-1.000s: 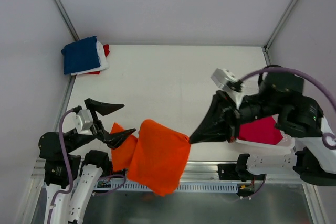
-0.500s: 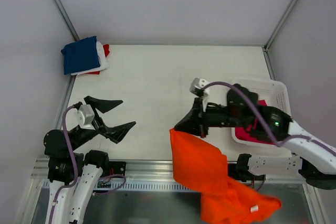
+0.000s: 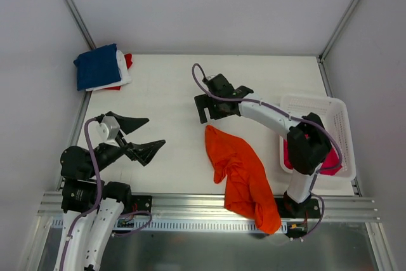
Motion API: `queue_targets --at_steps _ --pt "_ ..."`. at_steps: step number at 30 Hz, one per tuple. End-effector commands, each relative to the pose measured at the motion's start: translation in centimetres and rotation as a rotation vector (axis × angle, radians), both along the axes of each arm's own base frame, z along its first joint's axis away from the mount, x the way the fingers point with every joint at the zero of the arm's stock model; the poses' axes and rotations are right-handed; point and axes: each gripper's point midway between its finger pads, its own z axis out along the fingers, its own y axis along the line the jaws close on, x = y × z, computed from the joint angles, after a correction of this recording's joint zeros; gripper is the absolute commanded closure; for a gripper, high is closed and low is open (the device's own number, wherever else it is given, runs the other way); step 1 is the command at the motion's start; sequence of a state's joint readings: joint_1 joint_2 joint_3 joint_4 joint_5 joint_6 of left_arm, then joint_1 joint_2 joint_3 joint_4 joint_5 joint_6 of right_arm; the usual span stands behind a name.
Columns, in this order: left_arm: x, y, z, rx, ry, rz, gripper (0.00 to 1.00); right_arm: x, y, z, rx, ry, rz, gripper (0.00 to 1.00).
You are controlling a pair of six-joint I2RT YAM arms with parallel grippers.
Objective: Fold and stack the t-shirts
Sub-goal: Grab the tshirt from the pile
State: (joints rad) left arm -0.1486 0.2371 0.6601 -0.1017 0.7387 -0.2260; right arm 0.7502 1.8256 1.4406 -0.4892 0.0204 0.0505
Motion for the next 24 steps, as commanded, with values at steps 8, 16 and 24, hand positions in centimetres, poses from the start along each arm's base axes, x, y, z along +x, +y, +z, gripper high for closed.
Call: queue_targets --at_steps 8,16,24 --pt "1.7 -0.9 -1.8 0.008 0.149 -0.057 0.01 -5.2 -9.4 12.9 -0.003 -0.27 -0.109 0.01" --pt "5.0 -3.9 -7.8 0.01 0.644 -0.223 0.01 -12.3 -15.5 12.1 0.085 -0.257 -0.232 0.0" --pt "6.4 -9.4 -12.5 0.174 0.918 -0.107 0.01 -13.4 -15.8 11.1 0.133 -0.243 -0.253 0.01"
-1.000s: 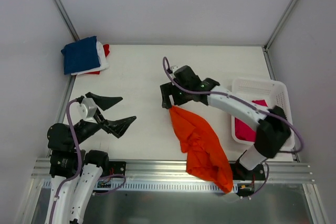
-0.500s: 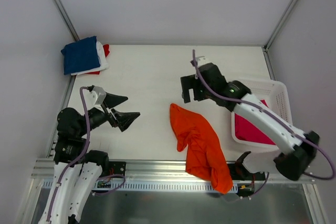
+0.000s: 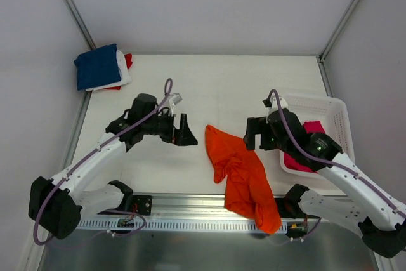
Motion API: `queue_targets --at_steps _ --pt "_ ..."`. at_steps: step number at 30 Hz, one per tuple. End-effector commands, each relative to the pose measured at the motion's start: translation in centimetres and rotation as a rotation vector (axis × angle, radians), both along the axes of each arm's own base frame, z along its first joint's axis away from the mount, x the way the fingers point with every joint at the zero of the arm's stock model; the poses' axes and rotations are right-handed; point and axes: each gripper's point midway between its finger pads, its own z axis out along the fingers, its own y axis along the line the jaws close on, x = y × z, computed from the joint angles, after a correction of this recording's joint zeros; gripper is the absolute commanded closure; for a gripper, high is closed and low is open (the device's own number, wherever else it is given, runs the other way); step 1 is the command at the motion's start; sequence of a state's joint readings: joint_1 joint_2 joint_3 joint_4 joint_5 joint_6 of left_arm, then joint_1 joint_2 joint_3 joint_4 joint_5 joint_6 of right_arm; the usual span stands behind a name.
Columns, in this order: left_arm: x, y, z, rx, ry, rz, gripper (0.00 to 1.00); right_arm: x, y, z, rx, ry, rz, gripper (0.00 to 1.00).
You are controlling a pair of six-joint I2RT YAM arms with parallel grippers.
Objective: Fold and stack the t-shirts
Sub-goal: Grab the tshirt from the pile
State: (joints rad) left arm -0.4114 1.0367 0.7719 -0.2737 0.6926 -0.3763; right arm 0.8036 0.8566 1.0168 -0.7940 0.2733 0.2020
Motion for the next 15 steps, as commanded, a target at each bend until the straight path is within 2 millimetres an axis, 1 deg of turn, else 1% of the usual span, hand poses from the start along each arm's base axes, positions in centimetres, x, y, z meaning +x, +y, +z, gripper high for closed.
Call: queue_targets --at_steps 1,2,3,4,6,7,8,9,10,11,12,13,14,15 --pt "0.8 -3.5 0.7 0.095 -0.027 0.042 0.01 -0.5 -0.1 -0.3 0.031 0.007 -0.025 0.01" --pt "1.1 -4.3 0.3 0.115 -0.028 0.043 0.01 -0.7 0.0 -0.2 0.04 0.007 -0.022 0.0" --pt "1.5 -5.3 -0.5 0.136 -0.004 0.047 0.01 -0.8 -0.1 -0.1 0.046 0.005 -0.024 0.01" --pt "1.4 -6.4 -0.8 0.151 -0.016 0.048 0.01 -0.9 -0.4 0.1 0.051 -0.006 -0.028 0.01" --pt "1.4 -8.1 -1.5 0.154 0.004 0.059 0.01 -1.2 -1.1 -0.2 0.036 -0.003 -0.04 0.0" --pt "1.1 -9.2 -1.7 0.167 -0.02 0.069 0.01 -1.4 -1.4 -0.1 0.039 -0.011 -0.045 0.01" --pt "1.1 -10.0 -1.7 0.17 -0.018 0.082 0.01 -1.7 -1.9 -0.3 0.029 -0.005 -0.049 0.0" --pt "0.2 -11.3 -2.9 0.203 -0.009 0.054 0.01 -1.8 -2.1 -0.3 0.029 -0.01 -0.054 0.0" --pt "0.4 -11.8 -3.5 0.227 -0.021 0.069 0.01 -2.0 -2.4 0.0 0.044 -0.023 -0.058 0.01" --pt "0.5 -12.6 -3.7 0.235 -0.027 0.066 0.01 -2.2 -2.6 -0.2 0.049 -0.019 -0.061 0.01" --pt "0.4 -13.2 -5.4 0.272 -0.009 0.057 0.01 -2.4 -2.6 0.0 0.059 -0.024 -0.062 0.01" --pt "0.0 -13.9 -6.0 0.288 -0.016 0.052 0.01 -2.5 -2.7 0.0 0.067 -0.025 -0.062 0.01" --pt "0.2 -14.7 -6.9 0.297 -0.013 0.053 0.01 -2.8 -2.9 0.1 0.077 -0.027 -0.065 0.01" --pt "0.2 -15.2 -7.3 0.302 -0.018 0.05 0.01 -2.9 -3.1 0.1 0.08 -0.026 -0.069 0.0"
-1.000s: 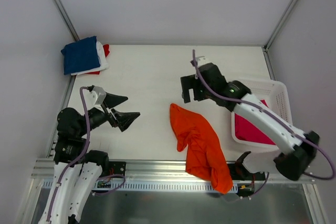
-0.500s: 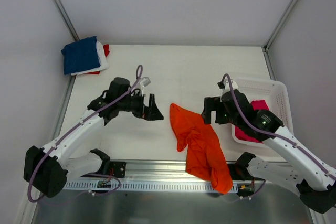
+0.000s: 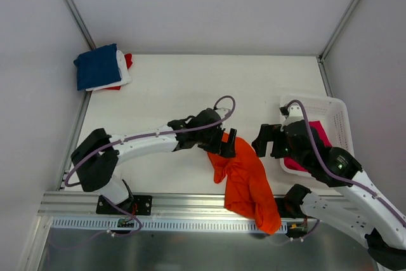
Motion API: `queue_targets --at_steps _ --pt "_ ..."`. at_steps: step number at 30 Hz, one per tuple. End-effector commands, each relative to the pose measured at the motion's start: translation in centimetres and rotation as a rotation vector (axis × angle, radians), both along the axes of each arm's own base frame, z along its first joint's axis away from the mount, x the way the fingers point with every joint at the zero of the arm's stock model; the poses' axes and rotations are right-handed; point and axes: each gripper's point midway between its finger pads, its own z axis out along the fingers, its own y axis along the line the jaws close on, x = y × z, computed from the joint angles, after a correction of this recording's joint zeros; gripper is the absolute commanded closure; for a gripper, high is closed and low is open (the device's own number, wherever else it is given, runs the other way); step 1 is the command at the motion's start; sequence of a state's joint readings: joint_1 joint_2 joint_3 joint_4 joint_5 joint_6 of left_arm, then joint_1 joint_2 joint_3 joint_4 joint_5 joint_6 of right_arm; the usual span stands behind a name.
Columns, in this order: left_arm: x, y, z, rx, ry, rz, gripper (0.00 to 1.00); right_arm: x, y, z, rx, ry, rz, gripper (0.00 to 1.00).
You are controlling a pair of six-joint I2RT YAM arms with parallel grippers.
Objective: Fold and stack the t-shirts
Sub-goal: Grab the tshirt from the pile
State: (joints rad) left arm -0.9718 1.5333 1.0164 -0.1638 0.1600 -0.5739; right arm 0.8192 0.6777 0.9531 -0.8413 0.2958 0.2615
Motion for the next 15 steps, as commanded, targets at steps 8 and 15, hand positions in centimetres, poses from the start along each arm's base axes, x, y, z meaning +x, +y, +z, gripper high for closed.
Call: queue_targets --at_steps 8,15 --pt "2.0 -2.5 -2.4 0.068 -0.12 0.098 0.01 -1.6 -2.1 -0.8 0.0 0.024 -0.051 0.01" --pt "2.7 0.0 -3.2 0.127 -0.178 0.165 0.01 -1.7 -1.7 -1.8 0.006 0.047 -0.047 0.0"
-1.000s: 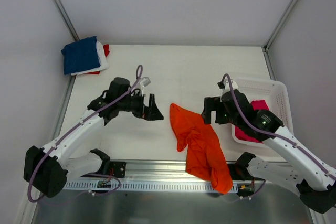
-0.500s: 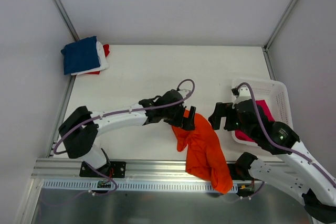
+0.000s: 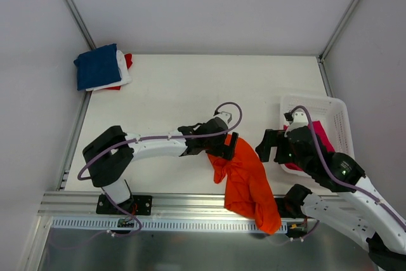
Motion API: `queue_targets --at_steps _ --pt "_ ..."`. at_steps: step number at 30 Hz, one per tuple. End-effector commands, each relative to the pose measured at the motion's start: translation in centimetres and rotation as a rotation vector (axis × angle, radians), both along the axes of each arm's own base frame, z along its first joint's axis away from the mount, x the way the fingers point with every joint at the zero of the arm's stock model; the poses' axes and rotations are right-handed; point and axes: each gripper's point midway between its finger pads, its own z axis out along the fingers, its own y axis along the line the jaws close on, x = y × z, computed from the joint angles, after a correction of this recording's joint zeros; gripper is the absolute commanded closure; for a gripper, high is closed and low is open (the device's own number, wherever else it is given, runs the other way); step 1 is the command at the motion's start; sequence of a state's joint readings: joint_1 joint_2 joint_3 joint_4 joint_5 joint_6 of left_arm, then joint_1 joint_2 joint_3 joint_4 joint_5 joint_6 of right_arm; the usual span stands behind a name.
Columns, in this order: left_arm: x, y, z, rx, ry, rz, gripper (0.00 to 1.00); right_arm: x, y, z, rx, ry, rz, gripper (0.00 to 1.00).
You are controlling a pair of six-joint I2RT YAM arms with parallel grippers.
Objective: Fold and stack the t-shirts
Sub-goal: Grab the tshirt from the pile
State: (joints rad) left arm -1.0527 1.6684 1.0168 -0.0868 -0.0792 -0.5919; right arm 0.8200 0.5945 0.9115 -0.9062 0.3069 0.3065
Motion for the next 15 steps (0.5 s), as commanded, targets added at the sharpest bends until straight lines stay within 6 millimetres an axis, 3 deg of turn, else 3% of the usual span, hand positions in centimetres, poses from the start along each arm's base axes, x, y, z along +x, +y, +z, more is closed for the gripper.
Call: queue_targets --at_steps 1,8,15 --pt "1.3 1.4 1.1 0.004 -0.079 0.076 0.01 -0.2 0.0 -0.9 -0.009 0.031 -0.011 0.0" --pt "3.2 3.8 1.6 0.045 -0.152 0.151 0.01 -0.4 0.9 -1.7 0.014 0.057 0.009 0.01" --pt "2.9 4.2 0.3 0.074 -0.131 0.159 0.01 -0.4 0.6 -2.0 0.0 0.063 -0.002 0.01"
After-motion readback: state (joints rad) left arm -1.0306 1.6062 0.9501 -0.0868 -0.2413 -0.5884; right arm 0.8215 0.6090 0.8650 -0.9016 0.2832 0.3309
